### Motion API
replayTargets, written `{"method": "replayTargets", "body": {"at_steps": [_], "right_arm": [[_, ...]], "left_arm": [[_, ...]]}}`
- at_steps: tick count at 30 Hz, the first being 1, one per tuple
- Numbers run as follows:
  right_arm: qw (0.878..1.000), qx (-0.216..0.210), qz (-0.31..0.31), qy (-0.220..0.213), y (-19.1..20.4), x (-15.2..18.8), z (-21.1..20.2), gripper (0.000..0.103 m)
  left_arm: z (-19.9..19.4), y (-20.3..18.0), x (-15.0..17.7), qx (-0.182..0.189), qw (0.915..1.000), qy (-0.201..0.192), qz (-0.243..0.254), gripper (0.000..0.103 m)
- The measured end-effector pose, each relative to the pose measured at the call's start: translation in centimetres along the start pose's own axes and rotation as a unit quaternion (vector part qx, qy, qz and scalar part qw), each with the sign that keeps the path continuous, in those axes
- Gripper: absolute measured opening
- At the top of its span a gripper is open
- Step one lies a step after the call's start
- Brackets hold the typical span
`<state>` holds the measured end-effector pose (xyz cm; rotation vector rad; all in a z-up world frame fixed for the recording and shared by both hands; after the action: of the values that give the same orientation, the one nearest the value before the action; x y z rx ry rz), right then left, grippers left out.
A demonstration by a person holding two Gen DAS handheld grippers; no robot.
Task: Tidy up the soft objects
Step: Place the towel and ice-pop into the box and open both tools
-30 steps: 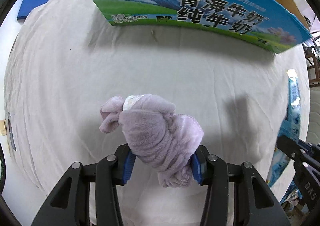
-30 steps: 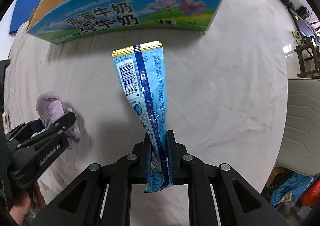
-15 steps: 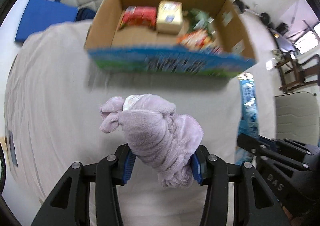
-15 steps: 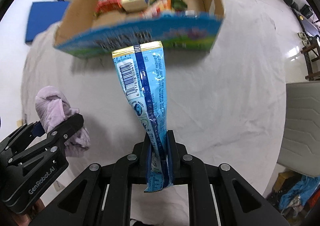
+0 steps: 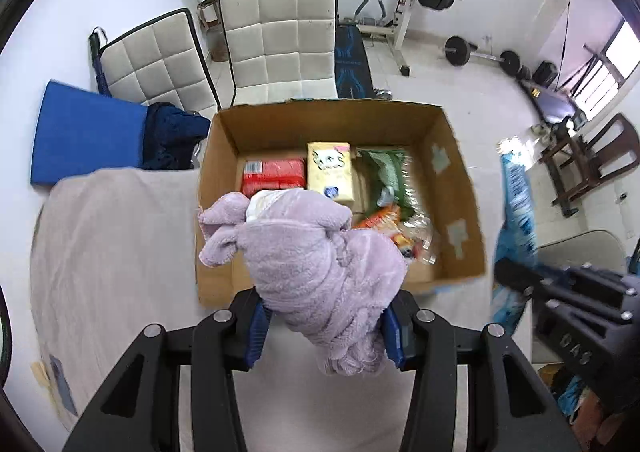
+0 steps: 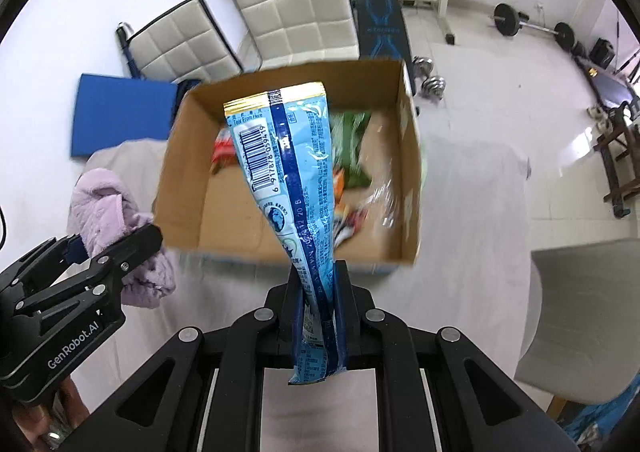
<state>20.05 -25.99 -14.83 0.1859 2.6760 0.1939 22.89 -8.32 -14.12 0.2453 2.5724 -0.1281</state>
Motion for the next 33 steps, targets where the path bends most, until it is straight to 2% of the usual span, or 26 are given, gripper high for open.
{"method": "replayTargets", "body": {"at_steps": [4,10,18,23,33], "right_arm": [[1.0,0.025,0.0,0.004,-0.2,-2.6,3.2,0.014],[0.998,0.051,0.022,0.035,-1.5,-4.8,9.7,0.014],[0.993,0.079,0.035,0.078,-2.6,-4.0,16.8,0.014],[0.992,0.085,0.033,0.093,-2.7,-3.0,18.5,0.014],[0.989,0.09,0.034,0.108,-3.3,-2.4,19.6,0.014]], "left_arm": [[4.1,1.0,-1.3,-0.001,0.9996,0.03,0.001,0.044],[10.7,2.4,-1.7,0.004,0.9957,0.092,-0.013,0.044],[18.3,3.7,-0.3,0.006,0.9859,0.163,-0.036,0.044],[20.1,3.3,0.3,0.002,0.9838,0.177,-0.028,0.044],[20.9,2.3,0.3,0.0,0.9837,0.179,-0.02,0.044]]}}
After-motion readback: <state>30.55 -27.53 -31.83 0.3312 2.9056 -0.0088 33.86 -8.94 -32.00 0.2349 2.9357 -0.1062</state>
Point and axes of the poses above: each gripper's, at about its wrist camera, not at the fingertips, and z roughly the way its jaws point, y to its left, x to its underside, the point moved 1 cm from there along z, roughly the way its jaws point, and after that the axes turned 12 degrees about -y, right-handed, at the moved point
